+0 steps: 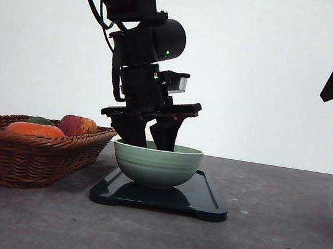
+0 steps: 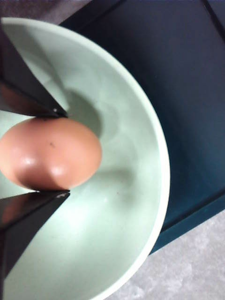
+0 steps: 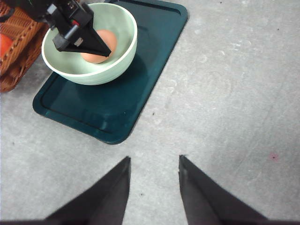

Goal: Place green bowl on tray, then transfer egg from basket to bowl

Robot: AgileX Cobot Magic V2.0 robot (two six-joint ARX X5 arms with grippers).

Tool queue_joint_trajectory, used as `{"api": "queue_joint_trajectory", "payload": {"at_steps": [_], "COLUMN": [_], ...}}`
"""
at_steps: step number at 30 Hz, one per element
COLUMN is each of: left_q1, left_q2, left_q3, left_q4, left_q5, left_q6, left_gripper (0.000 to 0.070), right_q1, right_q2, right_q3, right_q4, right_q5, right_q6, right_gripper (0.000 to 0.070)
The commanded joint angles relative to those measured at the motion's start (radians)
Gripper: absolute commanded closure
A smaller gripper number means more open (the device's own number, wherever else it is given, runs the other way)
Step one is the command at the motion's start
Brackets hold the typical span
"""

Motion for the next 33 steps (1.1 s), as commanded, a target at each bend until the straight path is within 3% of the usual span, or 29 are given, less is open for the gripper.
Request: {"api": "queue_joint_trajectory", "payload": {"at_steps": [1, 3, 7, 9, 14, 27, 33], "left_q1": [-0.013, -0.016, -0.02, -0.02, -0.02, -0.017, -0.007], "left_q2": [0.037, 0.037, 0.037, 0.037, 0.031, 0.01, -0.086], "left_q3": [0.023, 0.023, 0.023, 0.023, 0.044, 0.259, 0.212], "left_q4": [0.003, 0.0, -0.008, -0.013, -0.05, -0.291, -0.243], "left_q5": [-0.002, -0.002, -0.002, -0.002, -0.002, 0.003, 0.004], "left_q6": [0.011, 0.011, 0.007, 0.0, -0.004, -0.036, -0.043], "left_gripper": [0.054, 0.0534, 0.0384, 0.0343, 0.0343, 0.035, 0.0349], "right_q1": [0.006, 0.006, 0.006, 0.006, 0.006, 0.006, 0.006], "right_q2": [0.004, 0.004, 0.004, 0.004, 0.004, 0.004, 0.004], "right_q3": [0.003, 0.003, 0.003, 0.003, 0.003, 0.003, 0.003], "right_q4": [0.014, 0.013, 0.013, 0.013, 0.012, 0.005, -0.001], "right_q5": [0.002, 0.002, 0.002, 0.001, 0.001, 0.002, 0.001], "right_q6": [0.009, 0.009, 0.009, 0.009, 0.01, 0.009, 0.01], "right_gripper": [0.0507, 0.0507, 0.0507, 0.0507, 0.0507, 0.0507, 0.0507]}}
